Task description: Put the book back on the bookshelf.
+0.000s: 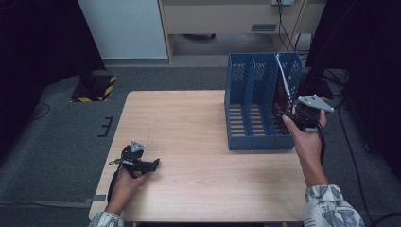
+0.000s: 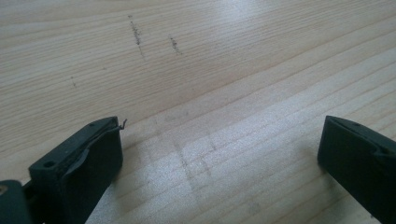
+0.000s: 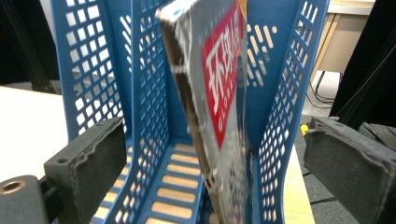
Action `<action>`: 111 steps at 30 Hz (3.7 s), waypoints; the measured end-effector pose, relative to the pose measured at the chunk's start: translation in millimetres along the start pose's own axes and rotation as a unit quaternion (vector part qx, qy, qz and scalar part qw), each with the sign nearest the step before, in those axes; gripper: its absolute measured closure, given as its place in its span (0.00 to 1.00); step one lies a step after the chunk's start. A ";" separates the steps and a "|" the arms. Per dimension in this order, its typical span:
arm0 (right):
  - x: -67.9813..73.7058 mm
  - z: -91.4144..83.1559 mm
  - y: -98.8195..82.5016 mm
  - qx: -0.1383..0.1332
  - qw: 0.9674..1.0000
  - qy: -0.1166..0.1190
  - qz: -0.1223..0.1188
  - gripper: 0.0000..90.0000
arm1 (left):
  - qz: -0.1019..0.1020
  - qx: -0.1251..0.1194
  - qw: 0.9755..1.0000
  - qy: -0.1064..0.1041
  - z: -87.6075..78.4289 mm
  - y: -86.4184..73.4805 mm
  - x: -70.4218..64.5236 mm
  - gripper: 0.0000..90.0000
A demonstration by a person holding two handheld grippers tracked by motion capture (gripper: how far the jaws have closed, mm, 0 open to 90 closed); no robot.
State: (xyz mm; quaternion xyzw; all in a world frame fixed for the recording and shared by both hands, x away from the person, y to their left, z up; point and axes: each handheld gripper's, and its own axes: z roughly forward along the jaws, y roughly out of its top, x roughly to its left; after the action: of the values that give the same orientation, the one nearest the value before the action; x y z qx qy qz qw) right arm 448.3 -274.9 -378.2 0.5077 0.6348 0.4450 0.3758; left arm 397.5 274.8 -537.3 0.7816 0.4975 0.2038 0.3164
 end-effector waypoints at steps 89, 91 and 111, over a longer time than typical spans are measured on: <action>195.5 -0.8 -26.5 0.072 0.968 0.224 -0.093 0.09 | -0.005 0.000 1.000 0.005 0.1 0.2 -1.3 0.00; 202.0 1.4 -28.4 0.075 0.966 0.228 -0.097 0.09 | -0.005 0.001 1.000 0.005 0.1 0.2 -1.3 0.00; 243.5 7.9 -78.2 0.132 0.947 0.264 -0.130 0.12 | -0.005 0.001 1.000 0.005 0.1 0.2 -1.3 0.00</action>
State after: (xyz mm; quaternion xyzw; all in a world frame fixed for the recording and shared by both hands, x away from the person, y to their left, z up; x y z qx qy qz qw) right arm 382.1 -41.9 -460.9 0.3301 0.8250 0.4224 0.1790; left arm 397.2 273.5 -537.2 0.7782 0.5032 0.2056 0.3146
